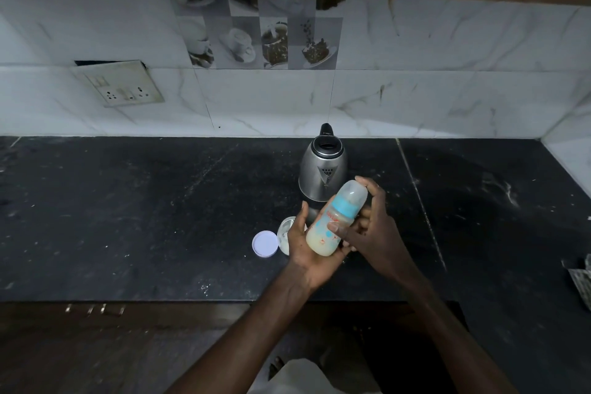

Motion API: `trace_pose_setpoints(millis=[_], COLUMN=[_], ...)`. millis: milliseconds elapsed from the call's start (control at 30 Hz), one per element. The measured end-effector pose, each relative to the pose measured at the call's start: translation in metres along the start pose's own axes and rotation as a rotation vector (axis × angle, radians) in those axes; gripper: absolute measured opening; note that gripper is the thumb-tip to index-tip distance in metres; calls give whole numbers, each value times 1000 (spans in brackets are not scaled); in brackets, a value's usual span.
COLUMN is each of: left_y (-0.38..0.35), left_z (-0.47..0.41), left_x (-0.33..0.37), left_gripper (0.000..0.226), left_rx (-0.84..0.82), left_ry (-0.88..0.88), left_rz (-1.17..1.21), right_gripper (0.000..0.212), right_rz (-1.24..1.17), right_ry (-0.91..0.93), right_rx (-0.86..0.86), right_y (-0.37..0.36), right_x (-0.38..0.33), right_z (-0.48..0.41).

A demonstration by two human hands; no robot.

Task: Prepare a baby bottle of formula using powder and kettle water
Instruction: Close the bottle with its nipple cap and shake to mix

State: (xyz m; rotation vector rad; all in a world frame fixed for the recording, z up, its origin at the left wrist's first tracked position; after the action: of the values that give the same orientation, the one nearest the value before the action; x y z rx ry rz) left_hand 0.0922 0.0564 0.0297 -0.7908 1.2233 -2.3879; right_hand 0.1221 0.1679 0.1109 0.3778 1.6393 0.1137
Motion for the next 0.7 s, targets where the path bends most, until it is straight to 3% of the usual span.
trace_pose_setpoints(millis=[267,333,433,467,600,633,700], left_y=[-4,-1,3,4,10,12,13], left_z=[3,1,-3,-3,-7,-7,-7], left_x=[4,4,9,9,9,11,15], left_gripper=[79,73,62,60,64,64,63], left_rx=[-32,6,53,59,67,78,88], left_ry=[5,-34,-94,-103,-106,-114,-135], left_rz=[37,13,33,50,114,91,61], right_gripper=[94,100,100,98,100,99,88], right_rz=[61,92,-52,-44,207,205,35], right_ry=[104,159,224,207,139,163,212], right_rx=[9,125,463,489,181,261,584], right_y=[1,17,41,37,4,15,45], right_x=[-9,-21,-24,-22,-16,-21,-30], right_z=[-4,-10,-9,-4,13,11,7])
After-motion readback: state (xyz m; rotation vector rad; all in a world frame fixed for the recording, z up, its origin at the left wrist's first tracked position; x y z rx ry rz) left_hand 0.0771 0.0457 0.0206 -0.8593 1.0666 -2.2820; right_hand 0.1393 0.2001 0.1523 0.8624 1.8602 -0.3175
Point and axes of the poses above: each hand's wrist, its own z-axis away from the middle knuckle, its own y-axis out of the back of the hand, x = y × z, the point moved 6 cm from there along -z, towards the middle knuckle, and after that the axes turned 1 degree about y, right-handed, at the moved point
